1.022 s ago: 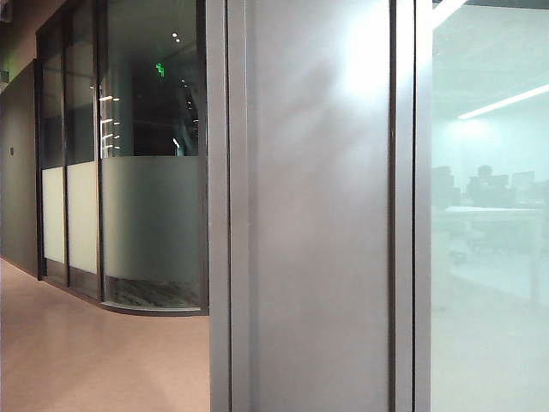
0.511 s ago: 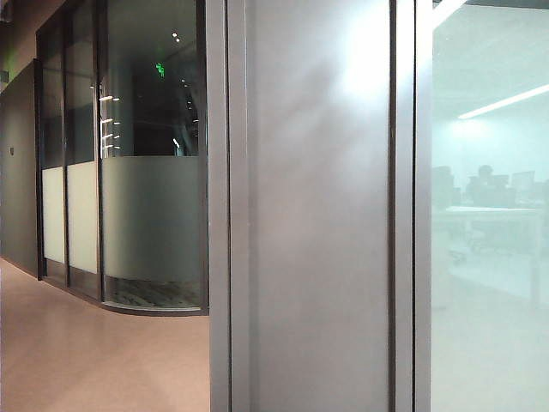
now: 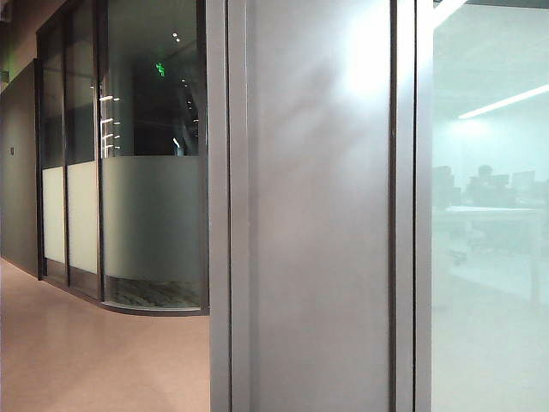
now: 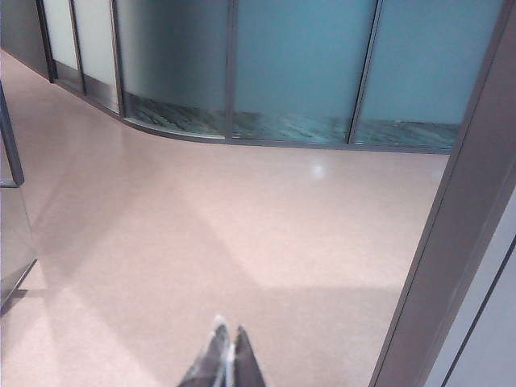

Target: Raise the arm to find the leftmost switch on the wall and turn on the lights.

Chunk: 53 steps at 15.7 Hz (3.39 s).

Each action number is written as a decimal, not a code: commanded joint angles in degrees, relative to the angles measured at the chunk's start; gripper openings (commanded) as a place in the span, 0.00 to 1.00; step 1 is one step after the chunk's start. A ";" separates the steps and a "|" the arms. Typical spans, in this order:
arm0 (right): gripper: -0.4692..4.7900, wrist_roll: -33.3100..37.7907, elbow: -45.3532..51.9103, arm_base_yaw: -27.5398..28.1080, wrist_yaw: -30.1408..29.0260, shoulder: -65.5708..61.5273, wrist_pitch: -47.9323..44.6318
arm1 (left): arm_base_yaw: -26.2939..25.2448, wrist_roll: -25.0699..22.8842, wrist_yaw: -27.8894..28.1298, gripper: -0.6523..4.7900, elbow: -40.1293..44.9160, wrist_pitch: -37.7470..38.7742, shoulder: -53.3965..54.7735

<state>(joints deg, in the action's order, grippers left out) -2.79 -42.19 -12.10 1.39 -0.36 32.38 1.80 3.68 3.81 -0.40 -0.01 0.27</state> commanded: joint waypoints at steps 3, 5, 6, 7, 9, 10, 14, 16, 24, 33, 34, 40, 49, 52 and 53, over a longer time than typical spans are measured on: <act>0.09 0.20 12.09 12.63 -2.89 0.15 -10.08 | -0.13 -0.22 -0.13 0.11 -0.11 -0.44 -0.04; 0.09 0.22 18.03 14.97 -3.02 0.15 -13.94 | -0.13 -0.22 -0.13 0.11 -0.11 -0.44 -0.04; 0.09 0.07 21.09 14.78 -2.71 0.17 -15.45 | -0.13 -0.22 -0.02 0.11 -0.11 -0.44 -0.04; 0.09 -0.04 23.89 14.80 -2.62 0.17 -17.31 | -0.13 -0.22 -0.02 0.11 -0.11 -0.46 -0.04; 0.09 -0.02 29.14 14.78 -2.67 0.20 -21.24 | -0.13 -0.22 -0.02 0.11 -0.11 -0.44 -0.04; 0.09 0.02 31.36 14.78 -3.23 0.20 -23.21 | -0.13 -0.22 -0.02 0.11 -0.11 -0.46 -0.04; 0.09 0.22 36.57 14.34 -5.46 0.22 -27.02 | -0.13 -0.22 -0.02 0.11 -0.11 -0.44 -0.04; 0.09 0.24 39.10 14.32 -5.51 0.22 -29.92 | -0.13 -0.22 -0.02 0.11 -0.11 -0.44 -0.04; 0.09 1.27 41.81 11.69 -5.27 0.24 -31.95 | -0.13 -0.22 -0.02 0.11 -0.11 -0.44 -0.04; 0.09 1.31 41.81 11.58 -1.95 0.24 -30.91 | -0.13 -0.22 -0.02 0.11 -0.11 -0.44 -0.04; 0.09 1.29 41.81 11.58 -1.95 0.24 -30.91 | -0.13 -0.22 -0.02 0.11 -0.11 -0.44 -0.04; 0.09 1.29 41.81 11.58 -1.97 0.24 -30.93 | -0.13 -0.22 -0.02 0.11 -0.11 -0.46 -0.04; 0.09 1.29 41.79 11.58 -1.95 0.24 -30.93 | -0.13 -0.22 -0.02 0.11 -0.11 -0.44 -0.04; 0.09 1.29 41.79 11.58 -1.95 0.24 -30.93 | -0.13 -0.22 -0.02 0.11 -0.11 -0.44 -0.04; 0.09 1.29 41.79 11.58 -1.95 0.24 -30.93 | -0.13 -0.22 -0.02 0.11 -0.11 -0.44 -0.04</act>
<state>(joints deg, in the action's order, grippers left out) -1.72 -0.34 -0.45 -0.86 -0.25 2.09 1.80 3.68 3.84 -0.40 0.01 0.27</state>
